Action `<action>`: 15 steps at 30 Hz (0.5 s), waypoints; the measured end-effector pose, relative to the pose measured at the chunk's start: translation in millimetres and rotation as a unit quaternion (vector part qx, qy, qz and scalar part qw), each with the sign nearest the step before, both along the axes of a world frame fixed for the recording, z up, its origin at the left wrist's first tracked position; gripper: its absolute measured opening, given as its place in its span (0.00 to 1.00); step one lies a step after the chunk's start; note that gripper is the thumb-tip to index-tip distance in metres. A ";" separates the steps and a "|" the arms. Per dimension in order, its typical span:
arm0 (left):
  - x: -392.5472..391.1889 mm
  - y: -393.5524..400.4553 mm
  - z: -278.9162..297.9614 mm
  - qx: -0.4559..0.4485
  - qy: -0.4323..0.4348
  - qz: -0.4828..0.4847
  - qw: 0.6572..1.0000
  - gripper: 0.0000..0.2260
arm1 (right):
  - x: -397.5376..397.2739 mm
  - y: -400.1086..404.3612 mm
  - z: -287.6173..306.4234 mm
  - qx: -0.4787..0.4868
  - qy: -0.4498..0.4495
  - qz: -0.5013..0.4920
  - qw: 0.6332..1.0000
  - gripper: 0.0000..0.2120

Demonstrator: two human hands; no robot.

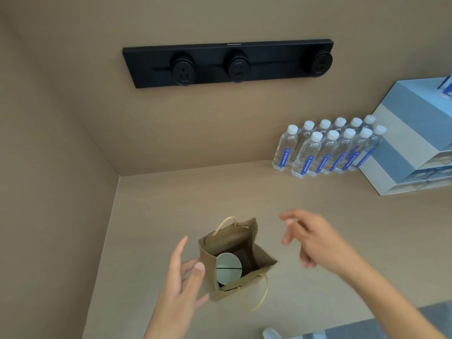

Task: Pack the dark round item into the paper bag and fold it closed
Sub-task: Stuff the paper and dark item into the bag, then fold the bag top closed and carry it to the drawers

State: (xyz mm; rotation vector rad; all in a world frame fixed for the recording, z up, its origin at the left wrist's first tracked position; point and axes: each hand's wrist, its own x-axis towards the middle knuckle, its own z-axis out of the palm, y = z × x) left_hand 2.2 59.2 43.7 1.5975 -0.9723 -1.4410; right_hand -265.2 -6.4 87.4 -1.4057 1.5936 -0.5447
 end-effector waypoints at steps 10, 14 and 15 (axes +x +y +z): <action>-23.1 -22.9 -20.1 0.042 0.119 0.093 0.988 0.15 | 49.5 7.4 -43.4 0.162 -0.220 -0.111 0.955 0.18; -28.6 -23.6 -30.3 0.028 0.088 0.126 0.988 0.15 | 51.8 4.9 -48.8 0.184 -0.237 -0.150 0.942 0.22; -29.4 -23.6 -33.2 0.020 0.061 0.120 0.991 0.14 | 52.6 4.4 -51.4 0.174 -0.236 -0.153 0.944 0.19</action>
